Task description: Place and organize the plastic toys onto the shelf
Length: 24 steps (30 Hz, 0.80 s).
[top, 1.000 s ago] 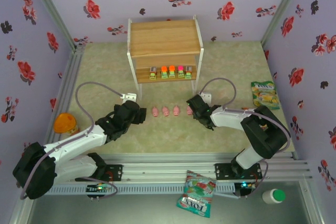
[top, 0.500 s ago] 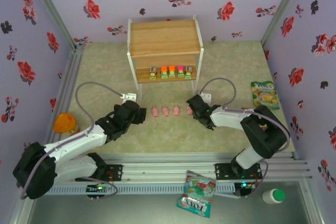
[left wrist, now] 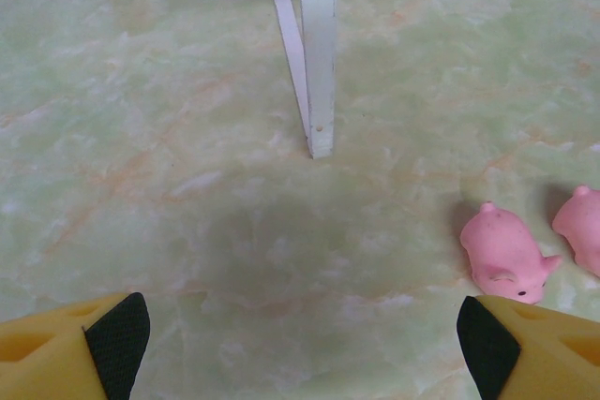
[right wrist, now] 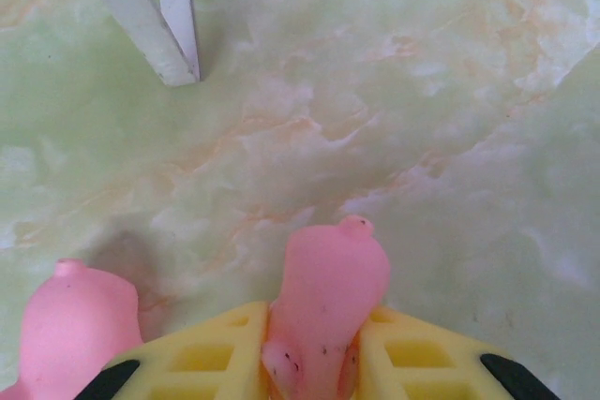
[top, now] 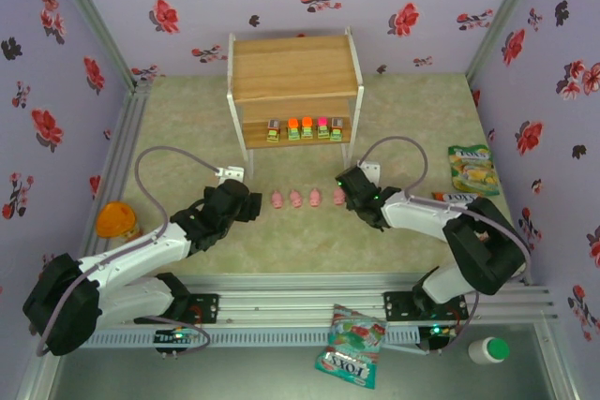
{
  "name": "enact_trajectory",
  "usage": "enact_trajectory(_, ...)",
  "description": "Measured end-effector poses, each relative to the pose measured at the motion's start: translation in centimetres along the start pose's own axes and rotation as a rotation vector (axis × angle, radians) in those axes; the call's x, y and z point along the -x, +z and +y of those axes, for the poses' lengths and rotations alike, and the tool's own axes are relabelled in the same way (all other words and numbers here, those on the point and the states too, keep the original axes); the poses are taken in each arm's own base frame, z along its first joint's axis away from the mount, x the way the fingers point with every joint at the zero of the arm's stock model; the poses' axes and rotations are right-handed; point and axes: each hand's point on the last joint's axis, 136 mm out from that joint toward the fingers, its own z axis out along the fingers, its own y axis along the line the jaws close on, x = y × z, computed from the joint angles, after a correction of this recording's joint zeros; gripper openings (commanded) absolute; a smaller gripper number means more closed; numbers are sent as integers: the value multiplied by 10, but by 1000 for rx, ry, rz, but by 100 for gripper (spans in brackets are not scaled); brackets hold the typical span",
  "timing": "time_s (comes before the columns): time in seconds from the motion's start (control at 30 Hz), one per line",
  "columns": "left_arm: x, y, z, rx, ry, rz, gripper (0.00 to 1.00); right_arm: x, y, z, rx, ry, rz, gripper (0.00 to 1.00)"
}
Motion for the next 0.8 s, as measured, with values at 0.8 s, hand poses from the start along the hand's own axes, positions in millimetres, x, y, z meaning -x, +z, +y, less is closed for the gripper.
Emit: enact_trajectory(0.8,-11,5,-23,-112,5,61,92,84,-131,20,130,-24,-219,26)
